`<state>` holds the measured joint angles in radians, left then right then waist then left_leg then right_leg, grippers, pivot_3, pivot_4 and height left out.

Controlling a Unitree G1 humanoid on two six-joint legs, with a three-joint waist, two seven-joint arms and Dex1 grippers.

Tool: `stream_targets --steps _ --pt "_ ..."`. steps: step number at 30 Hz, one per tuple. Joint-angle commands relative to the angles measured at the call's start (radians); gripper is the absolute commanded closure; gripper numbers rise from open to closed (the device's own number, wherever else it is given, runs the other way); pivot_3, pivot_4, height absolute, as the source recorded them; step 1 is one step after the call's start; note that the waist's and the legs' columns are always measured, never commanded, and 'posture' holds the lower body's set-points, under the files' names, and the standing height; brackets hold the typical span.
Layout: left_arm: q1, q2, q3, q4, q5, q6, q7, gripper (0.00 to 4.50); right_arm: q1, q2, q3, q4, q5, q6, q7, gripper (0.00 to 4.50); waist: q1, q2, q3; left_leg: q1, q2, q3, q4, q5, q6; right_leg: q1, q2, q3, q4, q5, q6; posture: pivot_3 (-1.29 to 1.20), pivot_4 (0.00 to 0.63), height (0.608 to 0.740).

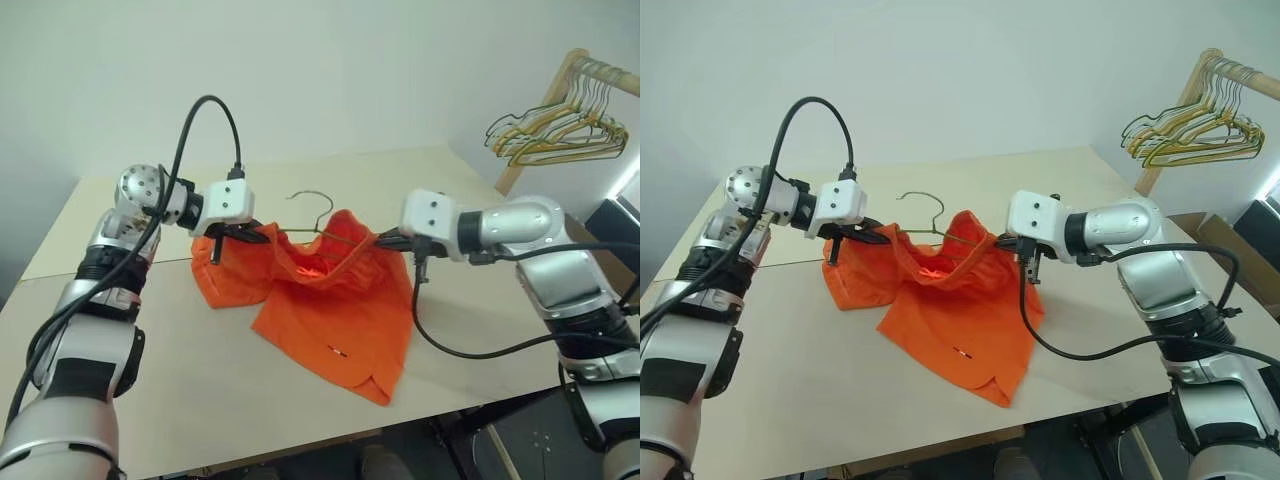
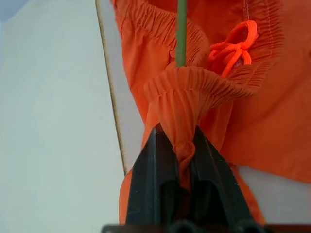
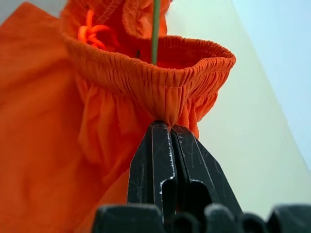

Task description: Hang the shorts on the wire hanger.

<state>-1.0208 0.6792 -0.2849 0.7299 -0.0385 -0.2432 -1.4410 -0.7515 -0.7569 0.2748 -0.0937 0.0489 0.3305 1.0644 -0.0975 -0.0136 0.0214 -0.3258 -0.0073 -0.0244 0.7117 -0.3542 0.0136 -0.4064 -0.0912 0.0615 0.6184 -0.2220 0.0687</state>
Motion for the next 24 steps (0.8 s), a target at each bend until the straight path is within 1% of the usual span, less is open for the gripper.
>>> stream_targets --steps 1,2,3,5,7,15,20,24 --pt "-0.012 -0.002 0.044 -0.048 -0.016 0.009 0.010 4.50 -0.029 -0.005 0.001 0.011 -0.048 -0.080 -0.004 4.46 0.001 0.000 0.000 0.000 0.000 0.000 0.000 0.000 0.000 0.000 0.000 0.000 0.000 0.000 0.000 -0.05 0.000 0.740" --pt "-0.013 -0.005 0.048 -0.050 -0.015 0.014 0.017 4.50 -0.023 -0.013 0.005 0.012 -0.055 -0.097 0.009 4.46 0.002 0.000 0.000 0.000 0.000 0.000 0.000 0.000 0.000 0.000 0.000 0.000 0.000 0.000 0.000 -0.05 0.000 0.740" --pt "-0.014 -0.008 0.051 -0.050 -0.012 0.015 0.023 4.50 -0.018 -0.017 0.008 0.013 -0.061 -0.110 0.017 4.00 0.002 0.000 0.000 0.000 0.000 0.000 0.000 0.000 0.000 0.000 0.000 0.000 0.000 0.000 0.000 -0.05 0.000 0.740" --pt "-0.014 -0.012 0.059 -0.051 -0.010 0.012 0.035 4.50 -0.020 -0.017 0.014 0.029 -0.078 -0.106 0.017 3.50 0.001 0.000 0.000 0.000 -0.001 0.000 0.000 0.000 0.000 0.000 -0.001 0.000 0.000 0.000 0.000 -0.05 0.000 0.740" --pt "-0.014 -0.016 0.067 -0.050 -0.011 0.011 0.043 4.50 -0.021 -0.024 0.017 0.044 -0.080 -0.095 0.042 2.85 0.000 0.000 0.000 0.000 -0.001 0.000 0.000 0.000 0.000 0.000 -0.001 0.000 0.000 0.000 0.000 -0.05 0.000 0.740" --pt "0.005 -0.023 0.086 -0.088 -0.034 0.003 0.010 4.50 -0.031 -0.001 -0.018 0.100 -0.038 -0.048 0.065 2.85 -0.001 0.000 0.000 0.000 -0.001 0.000 0.000 0.000 -0.001 0.000 -0.001 0.000 0.000 0.000 0.000 -0.06 0.000 0.740" --pt "0.022 -0.039 0.101 -0.110 -0.059 -0.014 -0.014 4.50 -0.038 0.022 -0.063 0.133 0.053 -0.019 0.104 2.85 -0.002 0.000 0.000 0.000 -0.001 0.000 0.000 0.000 -0.001 0.000 -0.001 0.000 0.000 0.000 0.000 -0.07 0.000 0.740" --pt "0.023 -0.066 0.124 -0.121 -0.098 -0.012 -0.018 4.50 -0.044 0.035 -0.090 0.159 0.129 0.000 0.164 2.85 -0.002 0.000 0.000 0.000 -0.001 -0.001 0.000 0.002 -0.003 0.000 -0.001 0.000 0.000 0.000 0.000 -0.07 0.000 0.740"
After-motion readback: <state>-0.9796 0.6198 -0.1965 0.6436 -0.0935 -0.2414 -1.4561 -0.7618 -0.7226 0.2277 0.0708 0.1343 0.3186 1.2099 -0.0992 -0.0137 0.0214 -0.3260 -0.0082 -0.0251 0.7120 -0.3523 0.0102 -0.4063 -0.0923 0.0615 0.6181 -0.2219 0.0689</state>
